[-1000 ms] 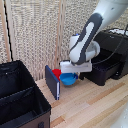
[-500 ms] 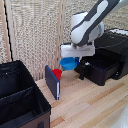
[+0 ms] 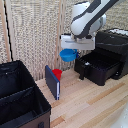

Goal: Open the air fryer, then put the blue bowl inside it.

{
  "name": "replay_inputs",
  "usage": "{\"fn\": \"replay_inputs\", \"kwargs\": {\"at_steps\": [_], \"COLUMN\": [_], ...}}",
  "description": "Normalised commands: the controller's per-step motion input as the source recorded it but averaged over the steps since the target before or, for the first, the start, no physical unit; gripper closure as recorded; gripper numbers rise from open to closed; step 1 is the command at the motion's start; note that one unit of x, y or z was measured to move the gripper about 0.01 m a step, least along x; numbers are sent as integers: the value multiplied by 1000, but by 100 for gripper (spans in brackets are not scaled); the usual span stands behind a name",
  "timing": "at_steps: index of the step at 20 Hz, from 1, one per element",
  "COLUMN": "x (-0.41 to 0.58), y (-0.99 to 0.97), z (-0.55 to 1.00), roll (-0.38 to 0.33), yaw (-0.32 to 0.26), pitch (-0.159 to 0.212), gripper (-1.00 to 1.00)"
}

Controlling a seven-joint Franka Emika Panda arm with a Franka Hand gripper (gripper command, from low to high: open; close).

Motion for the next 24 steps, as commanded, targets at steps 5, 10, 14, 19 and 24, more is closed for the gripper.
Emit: {"fn": "replay_inputs", "kwargs": {"at_steps": [5, 10, 14, 19, 24], "x": [162, 6, 51, 64, 58], "y": [-602, -659, -616, -519, -434], "z": [515, 202, 3, -53, -150], "roll": [60, 44, 18, 7, 1], "yaw": [-144, -165, -204, -250, -284], "pitch": [-28, 0, -10, -8, 0], "gripper": [100, 100, 100, 100, 100]}}
